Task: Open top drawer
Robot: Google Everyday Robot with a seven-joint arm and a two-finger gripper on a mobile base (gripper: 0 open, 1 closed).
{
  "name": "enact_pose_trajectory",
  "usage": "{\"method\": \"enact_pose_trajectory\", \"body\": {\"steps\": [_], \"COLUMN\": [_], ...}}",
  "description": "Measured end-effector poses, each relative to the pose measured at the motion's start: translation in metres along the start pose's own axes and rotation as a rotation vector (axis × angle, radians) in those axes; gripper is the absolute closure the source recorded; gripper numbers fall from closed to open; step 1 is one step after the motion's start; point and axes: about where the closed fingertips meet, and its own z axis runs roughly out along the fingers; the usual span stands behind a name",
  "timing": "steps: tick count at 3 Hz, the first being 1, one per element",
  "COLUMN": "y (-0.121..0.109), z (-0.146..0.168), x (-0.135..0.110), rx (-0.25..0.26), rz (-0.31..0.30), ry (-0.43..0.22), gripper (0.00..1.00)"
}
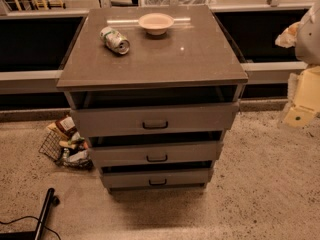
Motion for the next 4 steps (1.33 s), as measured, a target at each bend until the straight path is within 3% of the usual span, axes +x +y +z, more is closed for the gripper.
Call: {"method": "enact_pose_trajectory", "body": {"steps": [2,4], "y": [0.0,0.001], "z": [0.004,0.071], "x": [-0.003,-0.009], "rx": [-0.006,-0.09], "rz": [-0.01,-0.051], "ry": [-0.016,-0.077], "gripper": [0.0,0.0]}}
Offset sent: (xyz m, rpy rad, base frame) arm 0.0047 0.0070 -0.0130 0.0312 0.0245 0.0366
